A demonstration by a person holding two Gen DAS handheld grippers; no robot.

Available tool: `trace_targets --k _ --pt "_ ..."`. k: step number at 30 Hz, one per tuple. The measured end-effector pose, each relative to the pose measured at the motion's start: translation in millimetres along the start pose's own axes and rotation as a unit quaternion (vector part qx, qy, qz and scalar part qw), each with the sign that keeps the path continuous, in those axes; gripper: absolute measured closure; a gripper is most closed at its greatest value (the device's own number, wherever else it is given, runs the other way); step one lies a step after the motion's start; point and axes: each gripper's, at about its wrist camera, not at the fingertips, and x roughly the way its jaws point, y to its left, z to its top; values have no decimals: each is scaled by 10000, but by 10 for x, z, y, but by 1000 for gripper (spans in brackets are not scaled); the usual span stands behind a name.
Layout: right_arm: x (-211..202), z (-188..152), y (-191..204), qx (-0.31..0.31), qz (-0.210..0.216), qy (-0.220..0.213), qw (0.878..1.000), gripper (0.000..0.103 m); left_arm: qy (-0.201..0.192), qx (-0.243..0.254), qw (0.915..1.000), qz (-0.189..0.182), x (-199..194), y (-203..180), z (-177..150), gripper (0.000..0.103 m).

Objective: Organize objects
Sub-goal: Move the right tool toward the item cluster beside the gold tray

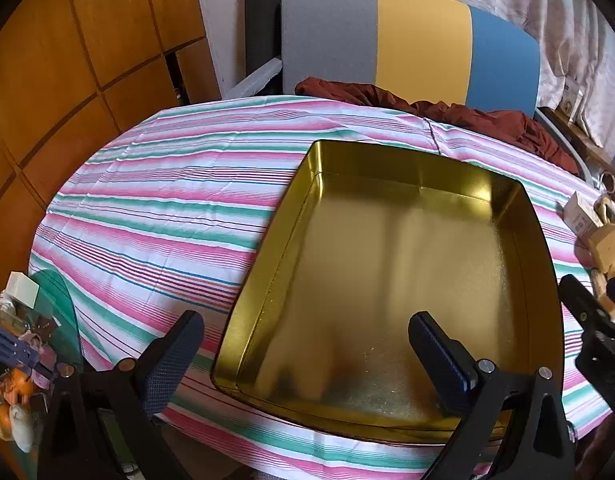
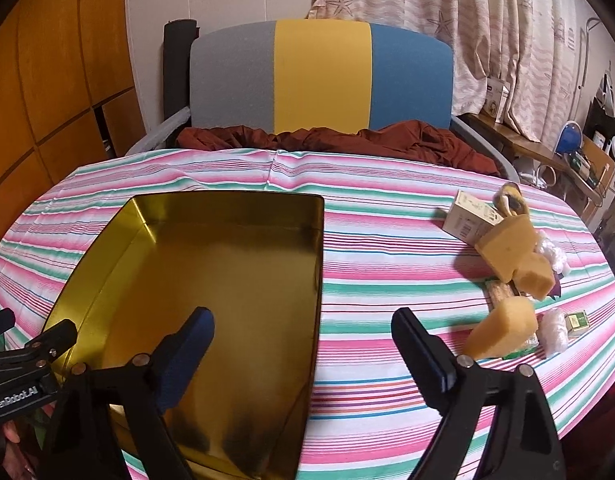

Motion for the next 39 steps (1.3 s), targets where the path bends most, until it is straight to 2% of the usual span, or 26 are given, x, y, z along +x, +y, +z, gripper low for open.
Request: trace_targets --k 5,11,14,16,18,20,26,28,33,35,39 --pt "-61 -28 -182 162 239 -102 9995 11 33 152 9999 -65 -11 -149 -10 0" --pt "-145 -99 -421 218 242 -336 9989 12 74 273 9994 -198 -22 -315 -24 0" --pt "-161 -183 -608 365 249 -516 9977 12 173 339 9981 -490 -16 -444 -65 0" --pt "-153 -264 -747 417 89 -573 9974 12 268 398 9958 -775 -22 -541 -113 0" --pt "-149 -358 -891 386 -146 -576 9975 19 362 523 9919 -1099 -33 -664 -166 0" --pt "-150 -465 -1084 456 -422 -557 9965 20 414 660 9882 -1322 -44 -821 -213 0" --pt "-142 -796 -1928 1369 -830 -378 9864 21 607 1090 9720 -1990 -99 -1311 -318 0" --pt "-126 -849 -2208 1713 -978 -349 9797 22 618 1207 9642 -2279 -152 -1472 -357 0" --pt "-139 -837 -2726 2294 -1178 -736 9634 22 727 1323 9408 -3034 -252 -1755 -414 0" --pt "-50 -785 -2889 2428 -1194 -726 9600 25 823 1315 9380 -3099 -257 -1862 -420 0" --pt "239 -726 -3051 2767 -886 -419 9559 43 679 1544 9375 -3043 -324 -2037 -389 0"
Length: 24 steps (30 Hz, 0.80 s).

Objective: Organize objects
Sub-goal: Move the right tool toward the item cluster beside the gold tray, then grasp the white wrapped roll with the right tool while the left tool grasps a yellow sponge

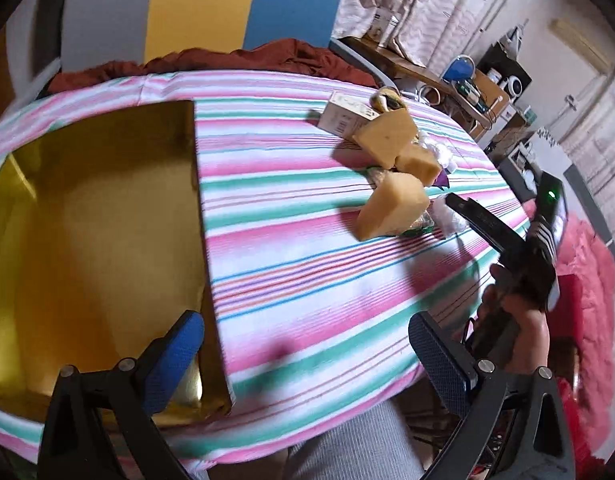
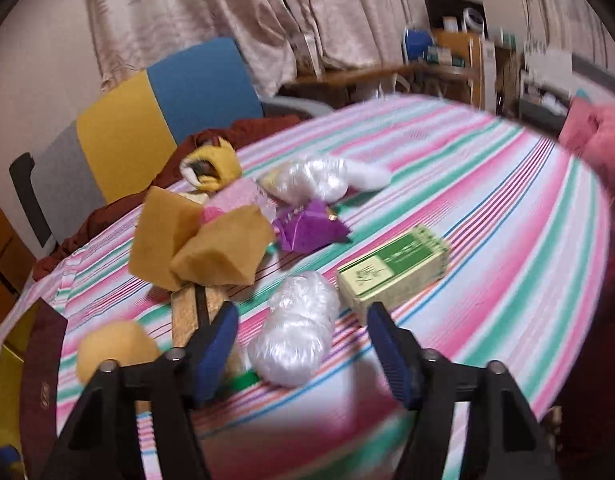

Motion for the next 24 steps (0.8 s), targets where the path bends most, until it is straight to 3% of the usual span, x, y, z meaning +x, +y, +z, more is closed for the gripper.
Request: trace_targets --k 4,6,11,14,22,24 --pt "213 -37 -39 191 28 205 9996 59 -124 218 9997 11 63 -121 90 0" --pt "204 -71 -31 122 -36 17 9999 65 -220 318 9992 -30 128 -172 129 0" --pt "130 -183 -20 40 -34 -276 9996 66 -535 718 9960 -16 315 -380 323 0" --pt "102 -220 -28 46 -21 -339 9994 66 -640 738 9947 -333 480 -481 466 0" --pt "142 -206 -41 54 7 -424 9991 66 -397 589 9944 -781 940 -773 811 1" --pt "144 -208 -44 68 22 -440 9990 66 -351 587 9952 -706 1064 -815 860 9"
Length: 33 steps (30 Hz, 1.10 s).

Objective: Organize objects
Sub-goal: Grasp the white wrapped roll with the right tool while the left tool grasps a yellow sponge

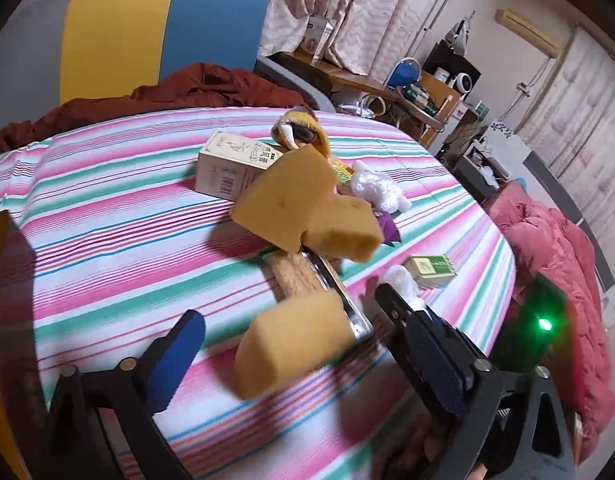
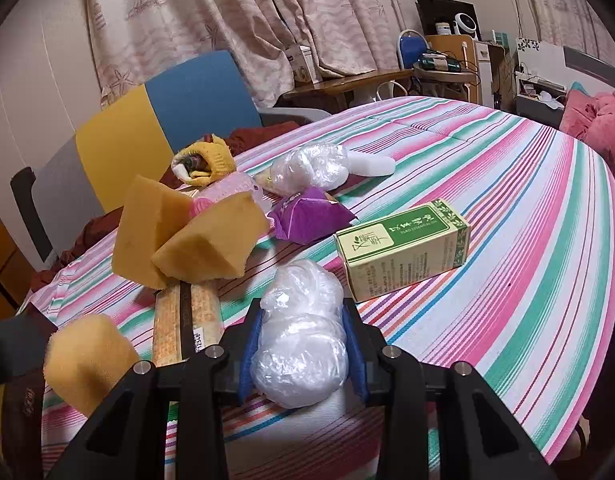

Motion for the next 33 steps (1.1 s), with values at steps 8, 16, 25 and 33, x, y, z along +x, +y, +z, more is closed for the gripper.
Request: trace_targets --k 8,16,25,33 --pt "-8 -9 4 -17 -11 -36 10000 66 337 -69 9993 -107 280 117 -98 43" --pt "-12 -7 -3 -19 -10 -56 10000 66 192 -23 9993 -316 53 177 -358 46" --pt "-26 -18 2 -75 -76 -64 9999 66 259 115 9996 -27 -171 200 -625 50" --pt "-132 -19 29 -164 -106 -160 9997 66 130 -63 9997 -206 -332 324 -772 59"
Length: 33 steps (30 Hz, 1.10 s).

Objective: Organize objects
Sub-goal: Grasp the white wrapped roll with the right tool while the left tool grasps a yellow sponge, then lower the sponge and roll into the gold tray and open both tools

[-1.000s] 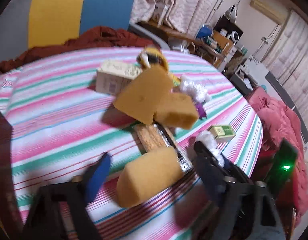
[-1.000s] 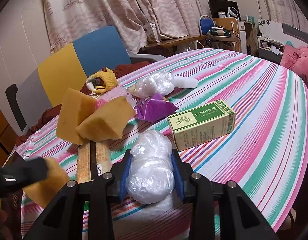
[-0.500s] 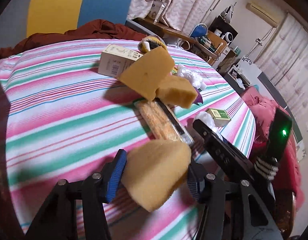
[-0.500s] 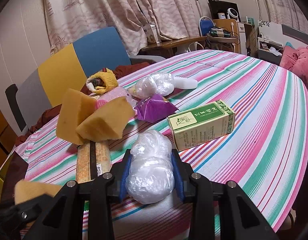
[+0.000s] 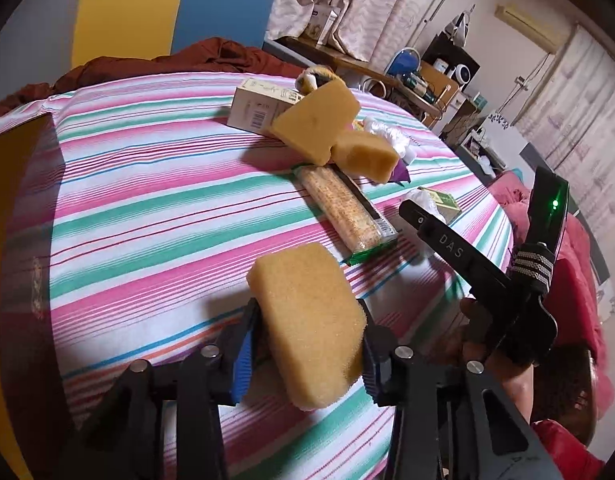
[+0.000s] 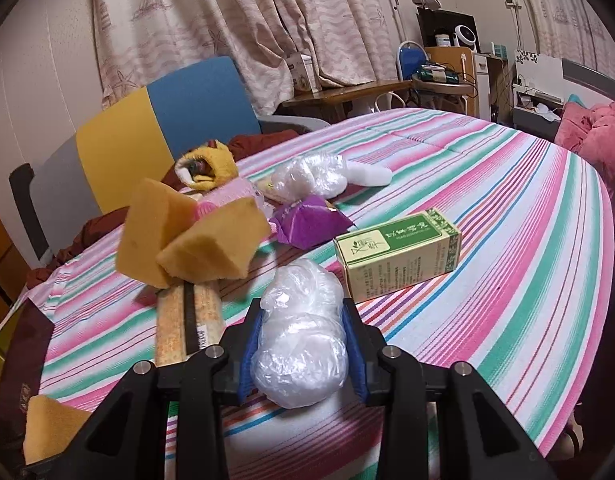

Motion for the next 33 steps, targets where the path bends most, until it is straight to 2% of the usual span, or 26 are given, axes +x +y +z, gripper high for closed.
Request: trace_targets --k 4,9,15,20,23,29,33 --pt "-160 -48 89 -186 52 -18 9998 66 -138 -11 9997 -218 -164 -10 -39 60" --pt "-376 -128 285 -328 382 44 9987 66 -352 -205 9978 -531 -450 25 -102 60" --pt "-538 -245 685 -654 932 238 9932 66 -778 -229 9959 -390 -926 152 -196 58" --pt "-659 -327 1048 -867 1368 388 9860 66 -1043 -508 9932 -42 -1282 512 -270 58" --pt "-784 -327 1271 -1044 1654 350 9801 66 -1158 -747 9897 386 -1469 823 -355 58" --pt "-1045 -354 1716 -1348 2225 291 9651 66 -1148 -1460 9764 1102 -1738 1513 -496 57" --pt "-1181 -418 1999 -1531 2544 376 9542 66 -1074 -1642 9689 1508 -1811 1785 -602 56"
